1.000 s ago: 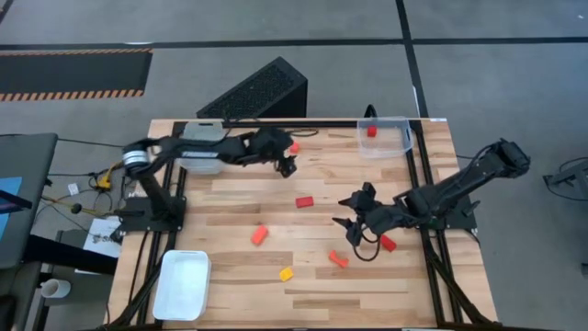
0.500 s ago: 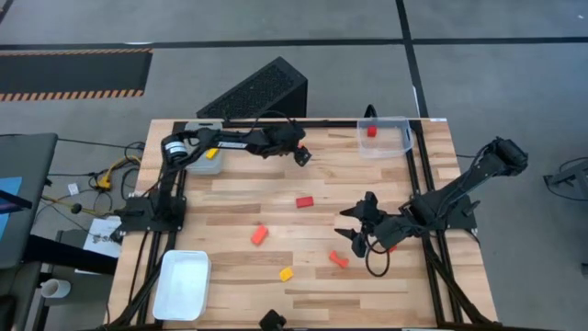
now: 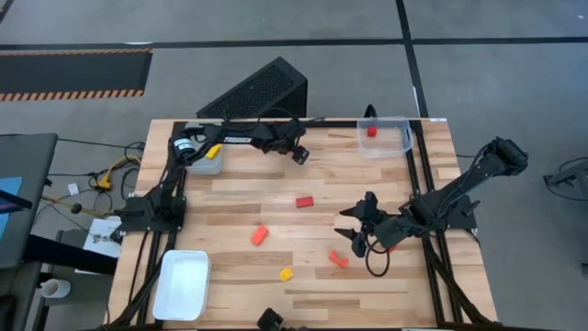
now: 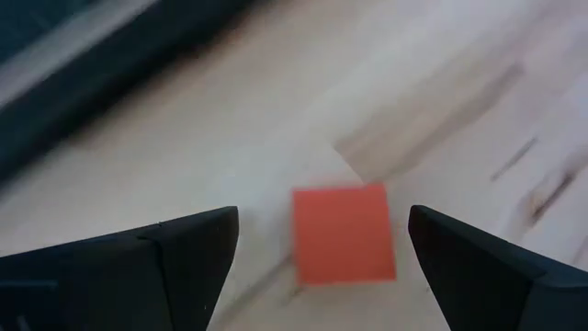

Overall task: Sort & place blocks by color
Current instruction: Put the top orange block into the white bin

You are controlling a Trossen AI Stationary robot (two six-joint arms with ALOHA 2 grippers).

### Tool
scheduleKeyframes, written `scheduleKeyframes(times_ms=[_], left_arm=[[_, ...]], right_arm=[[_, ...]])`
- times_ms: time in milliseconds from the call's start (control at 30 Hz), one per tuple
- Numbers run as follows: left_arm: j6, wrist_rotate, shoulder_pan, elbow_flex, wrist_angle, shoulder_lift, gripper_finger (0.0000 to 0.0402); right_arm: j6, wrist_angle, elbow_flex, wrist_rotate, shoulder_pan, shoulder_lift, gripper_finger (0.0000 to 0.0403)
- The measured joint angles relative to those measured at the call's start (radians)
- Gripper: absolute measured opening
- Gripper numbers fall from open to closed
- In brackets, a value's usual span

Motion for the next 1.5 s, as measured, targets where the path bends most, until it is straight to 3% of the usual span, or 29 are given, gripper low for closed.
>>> scheduleKeyframes(times_ms=[333, 467, 733, 967, 1200, 1500], left_arm=[[-0.012, 0.032, -0.002, -0.002, 0.006, 0.003, 0.0285], [0.002, 0.03, -0.002, -0.002, -0.005, 0.003, 0.0236], [0.084, -0.052, -0.007, -0.001, -0.084, -0.024, 0.0096], [0.15, 0.007, -0.054, -0.002, -0.187, -0.057, 0.0097], [0.183, -0.184, -0.171, -0.002, -0.331, -0.173, 0.0102], [0.122, -0.236, -0.411, -0.002, -0.55, -0.47, 0.0101]], right_arm=[[-0.014, 0.005, 0.0, 0.0, 0.0, 0.0, 0.029], [-0.026, 0.011, 0.0, 0.0, 0.0, 0.0, 0.029], [-0.039, 0.007, 0.0, -0.003, 0.0, 0.0, 0.029], [-0.055, -0.001, 0.0, -0.004, 0.0, 0.0, 0.029], [-0.054, -0.055, 0.0, -0.006, 0.0, 0.0, 0.029], [-0.079, -0.062, 0.0, -0.007, -0.02, 0.0, 0.029]])
